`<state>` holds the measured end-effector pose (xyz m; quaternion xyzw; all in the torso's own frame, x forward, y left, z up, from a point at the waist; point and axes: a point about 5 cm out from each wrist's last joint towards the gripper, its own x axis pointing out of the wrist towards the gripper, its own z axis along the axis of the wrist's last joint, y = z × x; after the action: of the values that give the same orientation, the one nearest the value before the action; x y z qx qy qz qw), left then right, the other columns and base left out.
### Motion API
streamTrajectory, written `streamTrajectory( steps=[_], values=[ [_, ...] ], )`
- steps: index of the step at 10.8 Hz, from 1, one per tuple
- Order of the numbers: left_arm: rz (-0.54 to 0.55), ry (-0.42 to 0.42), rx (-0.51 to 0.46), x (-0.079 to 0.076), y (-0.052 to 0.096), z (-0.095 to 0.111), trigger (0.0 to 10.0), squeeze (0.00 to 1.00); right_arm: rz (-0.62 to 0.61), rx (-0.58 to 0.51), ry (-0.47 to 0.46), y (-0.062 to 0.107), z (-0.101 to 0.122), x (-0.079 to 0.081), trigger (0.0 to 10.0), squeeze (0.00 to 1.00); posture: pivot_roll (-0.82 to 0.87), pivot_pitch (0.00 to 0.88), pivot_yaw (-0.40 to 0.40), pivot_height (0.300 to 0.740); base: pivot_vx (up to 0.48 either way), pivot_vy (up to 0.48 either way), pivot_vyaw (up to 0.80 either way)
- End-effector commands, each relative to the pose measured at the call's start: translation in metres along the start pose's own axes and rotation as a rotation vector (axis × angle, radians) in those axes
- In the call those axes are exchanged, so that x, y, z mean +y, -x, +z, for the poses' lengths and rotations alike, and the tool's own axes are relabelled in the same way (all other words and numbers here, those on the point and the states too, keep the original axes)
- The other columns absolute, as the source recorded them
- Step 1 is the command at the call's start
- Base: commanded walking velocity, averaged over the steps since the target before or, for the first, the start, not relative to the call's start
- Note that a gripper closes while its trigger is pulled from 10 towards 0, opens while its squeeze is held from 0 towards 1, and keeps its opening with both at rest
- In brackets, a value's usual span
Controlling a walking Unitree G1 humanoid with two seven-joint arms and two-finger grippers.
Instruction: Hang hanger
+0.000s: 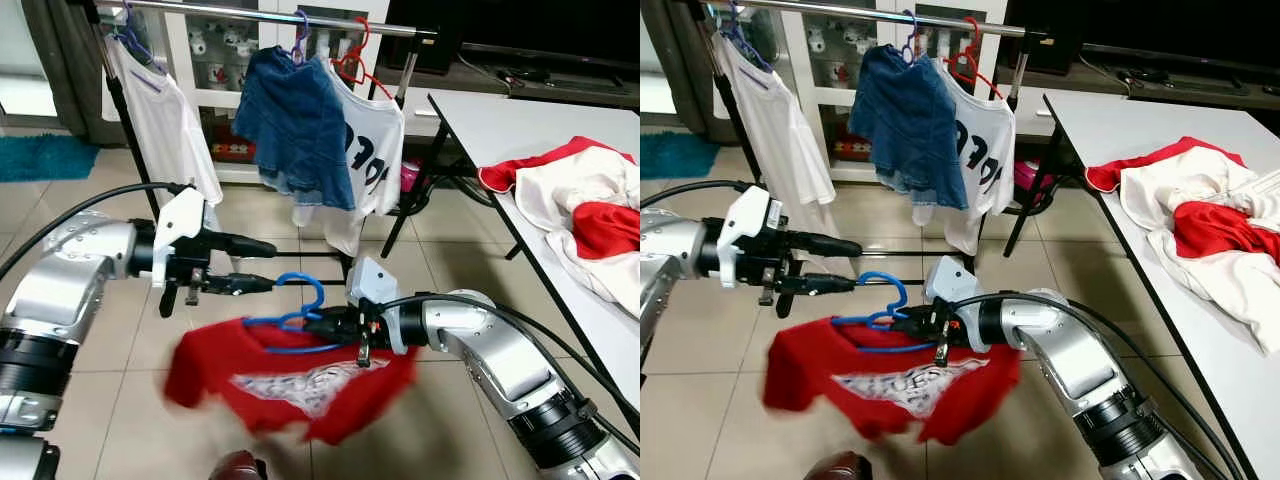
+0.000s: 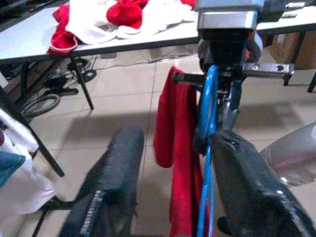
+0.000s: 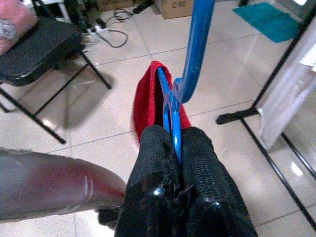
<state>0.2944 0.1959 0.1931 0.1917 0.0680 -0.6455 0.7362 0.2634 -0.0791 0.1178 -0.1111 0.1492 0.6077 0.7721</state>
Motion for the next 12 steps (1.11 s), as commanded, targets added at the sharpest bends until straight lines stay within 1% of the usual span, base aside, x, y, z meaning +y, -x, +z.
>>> streamTrajectory(
  steps=[1, 2, 3, 4, 5, 6, 7, 8, 9, 10, 11, 12],
  values=[
    [-0.002, -0.02, 0.005, 0.003, -0.003, 0.004, 10.0, 1.0, -0.071, -0.01, -0.003, 0.007, -0.002, -0.008, 0.0, 0.0, 0.01, 0.0, -0.032, 0.74, 0.0, 0.0, 0.0],
    [0.01, -0.007, 0.017, 0.003, -0.004, 0.001, 10.0, 1.0, -0.093, -0.007, -0.017, 0.008, -0.005, -0.009, 0.0, 0.0, 0.01, 0.0, -0.032, 0.74, 0.0, 0.0, 0.0],
    [0.152, 0.061, 0.075, -0.003, -0.001, -0.02, 10.0, 1.0, -0.229, -0.028, -0.116, 0.011, -0.022, -0.015, 0.0, 0.0, 0.0, 0.0, -0.016, 0.74, 0.0, 0.0, 0.0],
    [0.247, 0.084, 0.07, -0.006, -0.001, -0.03, 10.0, 1.0, -0.314, -0.055, -0.159, 0.012, -0.029, -0.018, 0.0, 0.0, 0.0, 0.0, -0.009, 0.74, 0.0, 0.0, 0.0],
    [0.392, 0.152, 0.022, -0.01, -0.005, -0.044, 10.0, 1.0, -0.438, -0.088, -0.226, 0.015, -0.037, -0.022, 0.0, 0.0, 0.0, 0.0, -0.006, 0.74, 0.0, 0.0, 0.0],
    [0.513, 0.202, -0.007, -0.015, -0.01, -0.056, 10.0, 1.0, -0.533, -0.117, -0.286, 0.018, -0.044, -0.023, 0.0, 0.0, -0.01, 0.0, 0.0, 0.74, 0.0, 0.0, 0.0],
    [0.696, 0.289, -0.032, -0.026, -0.021, -0.079, 10.0, 0.33, -0.679, -0.175, -0.379, 0.022, -0.055, -0.025, 0.0, 0.0, -0.01, 0.0, -0.003, 0.74, 0.0, 0.0, 0.0],
    [0.876, 0.358, -0.023, -0.031, -0.022, -0.099, 10.0, 0.0, -0.799, -0.184, -0.4, 0.023, -0.068, -0.028, 0.0, 0.0, -0.01, 0.0, -0.002, 0.74, 0.0, 0.0, 0.0],
    [1.03, 0.447, 0.024, -0.034, -0.017, -0.118, 10.0, 0.0, -0.873, -0.203, -0.433, 0.023, -0.078, -0.029, 0.0, 0.0, -0.01, 0.0, 0.0, 0.74, 0.0, 0.0, 0.0],
    [1.142, 0.511, 0.068, -0.039, -0.011, -0.133, 10.0, 0.0, -0.953, -0.229, -0.479, 0.022, -0.086, -0.03, 0.0, 0.0, 0.0, 0.0, -0.001, 0.74, 0.0, 0.0, 0.0],
    [1.191, 0.515, 0.12, -0.051, -0.007, -0.148, 10.0, 0.0, -1.053, -0.227, -0.534, 0.022, -0.1, -0.03, 4.6, 0.0, 0.01, 0.0, -0.002, 0.74, 0.0, 0.0, 0.0],
    [1.159, 0.51, 0.148, -0.064, -0.016, -0.158, 10.0, 0.0, -1.074, -0.159, -0.527, 0.017, -0.113, -0.026, 10.0, 0.0, 0.01, 0.0, -0.004, 0.74, 0.0, 0.0, 0.0]
  ],
)
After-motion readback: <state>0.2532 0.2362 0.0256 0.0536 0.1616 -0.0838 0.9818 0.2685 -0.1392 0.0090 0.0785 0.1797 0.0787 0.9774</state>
